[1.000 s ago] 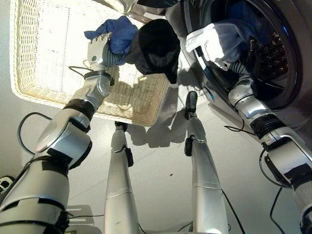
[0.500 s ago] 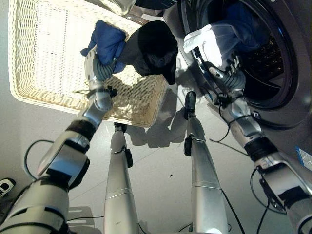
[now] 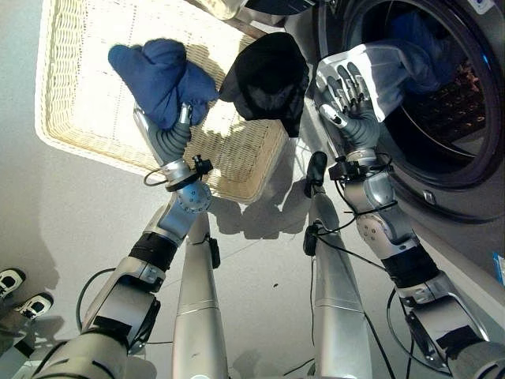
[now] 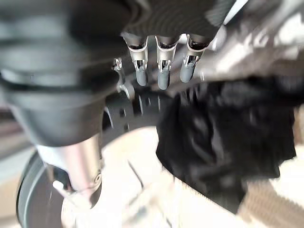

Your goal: Put the clothes into the washing machine.

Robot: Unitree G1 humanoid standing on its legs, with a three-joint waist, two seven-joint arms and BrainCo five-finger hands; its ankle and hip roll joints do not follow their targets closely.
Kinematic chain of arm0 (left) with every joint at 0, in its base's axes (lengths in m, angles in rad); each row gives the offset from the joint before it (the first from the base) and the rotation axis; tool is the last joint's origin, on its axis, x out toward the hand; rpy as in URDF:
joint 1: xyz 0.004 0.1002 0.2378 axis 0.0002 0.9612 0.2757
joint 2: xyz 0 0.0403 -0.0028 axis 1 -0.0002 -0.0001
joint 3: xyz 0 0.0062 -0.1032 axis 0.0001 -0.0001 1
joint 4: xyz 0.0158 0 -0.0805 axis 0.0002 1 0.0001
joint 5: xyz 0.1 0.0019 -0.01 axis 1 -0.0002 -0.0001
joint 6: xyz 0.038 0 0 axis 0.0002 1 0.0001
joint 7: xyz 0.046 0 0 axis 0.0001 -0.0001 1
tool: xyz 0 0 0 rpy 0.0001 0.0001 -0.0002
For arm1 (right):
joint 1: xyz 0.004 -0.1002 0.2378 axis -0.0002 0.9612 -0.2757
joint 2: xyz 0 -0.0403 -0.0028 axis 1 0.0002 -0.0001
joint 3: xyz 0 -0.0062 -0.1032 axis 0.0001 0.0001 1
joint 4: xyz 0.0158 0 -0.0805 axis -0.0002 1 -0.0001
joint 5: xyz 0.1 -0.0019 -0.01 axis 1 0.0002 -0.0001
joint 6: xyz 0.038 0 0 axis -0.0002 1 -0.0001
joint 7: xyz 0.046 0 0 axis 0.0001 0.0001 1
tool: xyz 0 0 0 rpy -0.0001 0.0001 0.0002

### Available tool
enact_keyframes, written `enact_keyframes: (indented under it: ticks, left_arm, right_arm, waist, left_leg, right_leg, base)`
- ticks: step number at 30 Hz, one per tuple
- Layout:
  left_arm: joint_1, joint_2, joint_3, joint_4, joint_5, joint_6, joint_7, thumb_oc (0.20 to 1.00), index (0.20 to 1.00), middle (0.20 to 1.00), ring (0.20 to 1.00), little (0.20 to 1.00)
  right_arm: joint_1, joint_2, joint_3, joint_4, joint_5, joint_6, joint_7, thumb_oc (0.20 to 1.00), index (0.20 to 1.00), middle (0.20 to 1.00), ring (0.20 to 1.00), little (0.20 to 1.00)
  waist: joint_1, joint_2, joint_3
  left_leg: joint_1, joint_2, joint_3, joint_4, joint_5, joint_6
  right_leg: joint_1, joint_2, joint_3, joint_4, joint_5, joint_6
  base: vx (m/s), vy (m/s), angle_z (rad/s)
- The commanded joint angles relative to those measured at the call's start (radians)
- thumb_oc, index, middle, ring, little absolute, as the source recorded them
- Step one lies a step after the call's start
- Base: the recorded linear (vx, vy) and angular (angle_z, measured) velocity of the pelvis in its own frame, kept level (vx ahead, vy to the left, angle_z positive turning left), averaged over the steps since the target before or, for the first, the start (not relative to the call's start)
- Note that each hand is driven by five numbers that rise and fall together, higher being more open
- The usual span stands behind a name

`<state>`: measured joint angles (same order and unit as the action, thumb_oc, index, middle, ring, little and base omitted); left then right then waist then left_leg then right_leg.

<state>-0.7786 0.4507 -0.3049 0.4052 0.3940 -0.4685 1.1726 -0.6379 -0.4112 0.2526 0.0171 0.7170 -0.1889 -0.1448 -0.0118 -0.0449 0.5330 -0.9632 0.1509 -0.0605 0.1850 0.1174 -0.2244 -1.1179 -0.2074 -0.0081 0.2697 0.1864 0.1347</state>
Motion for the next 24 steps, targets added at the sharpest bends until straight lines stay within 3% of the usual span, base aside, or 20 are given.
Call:
enact_keyframes:
  ticks: [1, 7, 11, 18, 24]
  left_arm:
    - [-0.027, 0.048, -0.005, -0.105, 0.126, -0.057, -0.025, 0.200, 0.200, 0.200, 0.200, 0.200]
    - [-0.052, 0.095, -0.070, -0.214, 0.210, -0.070, -0.188, 0.200, 0.200, 0.200, 0.200, 0.200]
    - [-0.074, 0.118, -0.128, -0.248, 0.176, -0.083, -0.295, 0.200, 0.200, 0.200, 0.200, 0.200]
    - [-0.105, 0.130, -0.233, -0.251, 0.059, -0.099, -0.508, 0.200, 0.200, 0.200, 0.200, 0.200]
    - [-0.115, 0.127, -0.298, -0.232, 0.018, -0.110, -0.588, 0.200, 0.200, 0.200, 0.200, 0.200]
  right_arm:
    - [0.022, -0.029, 0.004, -0.123, 0.068, 0.028, 0.098, 1.000, 1.000, 1.000, 1.000, 1.000]
    - [0.017, -0.060, 0.027, -0.180, 0.180, 0.123, 0.224, 1.000, 1.000, 1.000, 1.000, 1.000]
    - [0.019, -0.077, 0.051, -0.197, 0.240, 0.154, 0.284, 1.000, 1.000, 1.000, 1.000, 1.000]
    - [0.006, -0.091, 0.085, -0.215, 0.298, 0.144, 0.350, 1.000, 1.000, 1.000, 1.000, 1.000]
    - [-0.010, -0.097, 0.098, -0.214, 0.347, 0.132, 0.401, 1.000, 1.000, 1.000, 1.000, 1.000]
  waist:
    - [-0.017, 0.008, -0.013]
    - [-0.015, 0.008, -0.013]
    - [-0.016, 0.006, -0.013]
    - [-0.020, 0.000, -0.013]
    - [-0.024, -0.001, -0.013]
  left_leg:
    - [-0.016, -0.087, -0.011, 0.005, -0.012, 0.092]
    - [-0.017, -0.089, -0.008, 0.009, -0.004, 0.096]
    - [-0.015, -0.089, -0.005, 0.010, -0.001, 0.098]
    - [-0.020, -0.090, -0.003, 0.022, -0.001, 0.101]
    - [-0.028, -0.090, -0.001, 0.028, 0.000, 0.103]
  right_leg:
    - [0.047, 0.043, -0.076, 0.006, -0.011, 0.049]
    - [0.052, 0.037, -0.084, 0.004, -0.003, 0.054]
    - [0.054, 0.034, -0.086, 0.005, 0.000, 0.059]
    - [0.054, 0.031, -0.088, 0.000, 0.013, 0.070]
    - [0.047, 0.031, -0.086, -0.002, 0.022, 0.075]
  base:
    - [0.00, 0.000, 0.00]
    - [0.00, 0.000, 0.00]
    - [0.00, 0.000, 0.00]
    - [0.00, 0.000, 0.00]
    - [0.00, 0.000, 0.00]
